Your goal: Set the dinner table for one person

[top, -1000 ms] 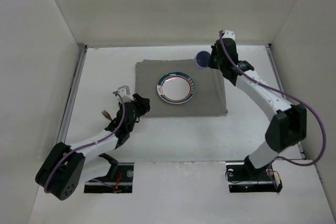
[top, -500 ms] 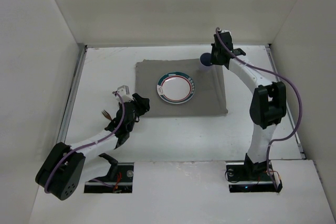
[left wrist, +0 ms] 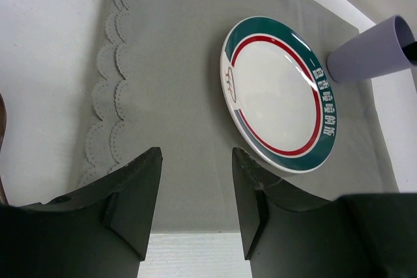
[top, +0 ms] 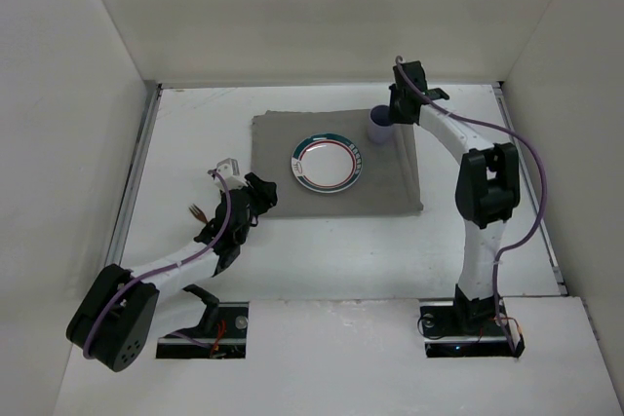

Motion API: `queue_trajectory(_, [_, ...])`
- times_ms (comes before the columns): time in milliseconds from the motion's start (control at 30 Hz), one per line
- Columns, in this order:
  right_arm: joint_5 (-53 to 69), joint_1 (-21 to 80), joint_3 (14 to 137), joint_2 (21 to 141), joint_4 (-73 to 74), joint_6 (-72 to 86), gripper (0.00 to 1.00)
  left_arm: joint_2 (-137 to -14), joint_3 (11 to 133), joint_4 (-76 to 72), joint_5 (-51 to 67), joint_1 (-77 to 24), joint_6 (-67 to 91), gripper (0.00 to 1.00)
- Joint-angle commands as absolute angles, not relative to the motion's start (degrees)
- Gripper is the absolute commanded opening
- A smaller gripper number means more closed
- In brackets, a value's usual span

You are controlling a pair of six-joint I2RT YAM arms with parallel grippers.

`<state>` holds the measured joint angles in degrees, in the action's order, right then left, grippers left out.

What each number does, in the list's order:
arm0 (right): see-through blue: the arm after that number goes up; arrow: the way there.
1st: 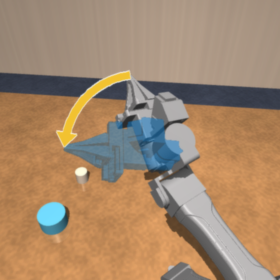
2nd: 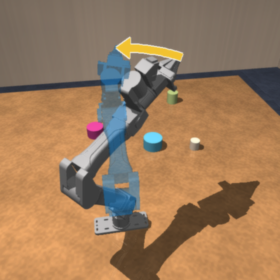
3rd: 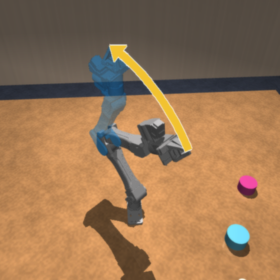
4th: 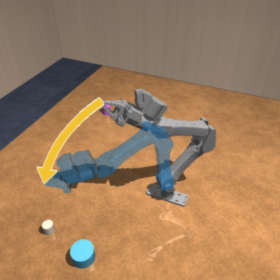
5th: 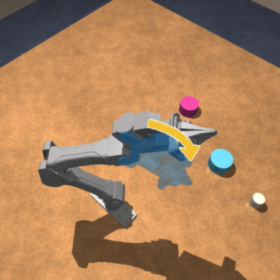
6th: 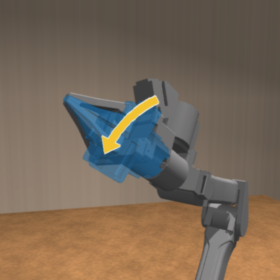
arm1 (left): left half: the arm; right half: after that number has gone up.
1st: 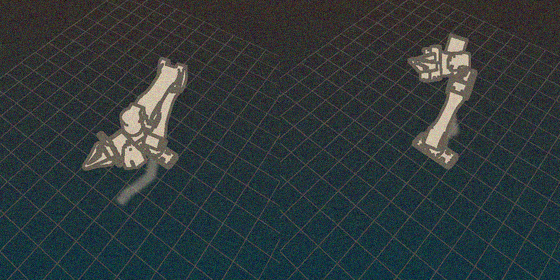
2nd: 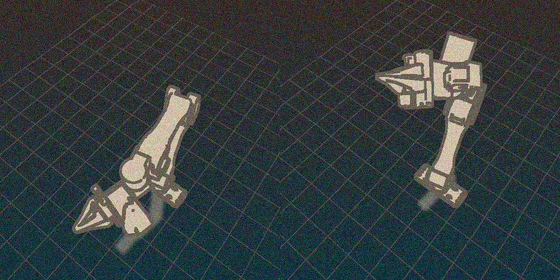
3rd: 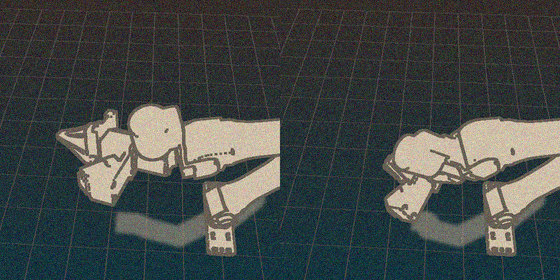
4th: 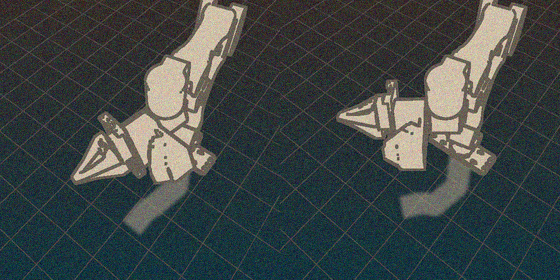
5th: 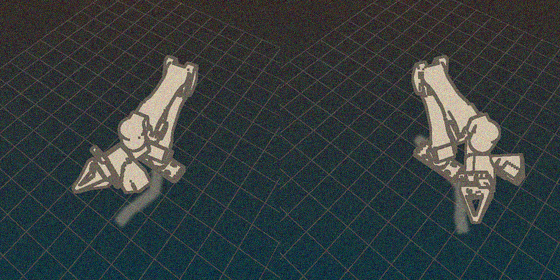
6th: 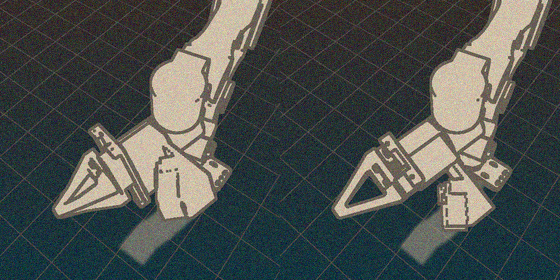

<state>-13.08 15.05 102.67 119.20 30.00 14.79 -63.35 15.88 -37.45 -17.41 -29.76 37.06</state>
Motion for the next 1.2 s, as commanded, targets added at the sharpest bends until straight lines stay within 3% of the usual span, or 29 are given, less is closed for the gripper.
queue_trajectory(0, [-13.27,14.9,105.21,118.92,29.89,14.15,0.37,-63.46,17.23,-39.73,-18.02,-29.31,37.35,0.45])
queue_trajectory(33, [-13.27,14.9,105.29,118.57,29.71,14.24,0.43,-63.46,17.31,-39.55,-17.93,-29.22,37.35,0.45])
queue_trajectory(400, [-14.94,15.07,99.86,104.79,26.11,14.06,0.63,-63.46,17.93,-38.41,-19.16,-29.31,36.74,0.45])
queue_trajectory(633, [-18.19,17.26,87.04,88.53,18.92,17.39,0.69,-62.05,19.77,-32.97,-22.76,-29.66,36.12,0.45])
queue_trajectory(700, [-19.5,19.8,79.93,82.74,13.92,19.94,0.63,-61.18,21.09,-29.11,-24.6,-29.84,36.56,0.45])
queue_trajectory(767, [-20.65,23.58,71.06,77.19,6.89,23.27,0.45,-60.47,23.19,-24.81,-27.23,-30.19,36.65,0.45])
queue_trajectory(833, [-20.92,27.62,63.67,73.41,1.17,25.83,0.21,-59.94,26.09,-18.58,-29.87,-30.63,36.21,0.44])
queue_trajectory(900, [-21.01,31.84,57.42,70.85,-2.36,28.03,0.1,-59.42,28.99,-11.29,-32.77,-31.15,36.12,0.4])
queue_trajectory(1033, [-20.48,38.78,46.88,66.11,-6.75,29.35,0.07,-58.28,32.43,1.55,-35.77,-30.89,36.47,0.2])
queue_trajectory(1167, [-19.34,42.05,38.43,61.71,-9.66,29.35,0.14,-58.35,32.52,9.03,-37.35,-30.19,37.88,0.14])
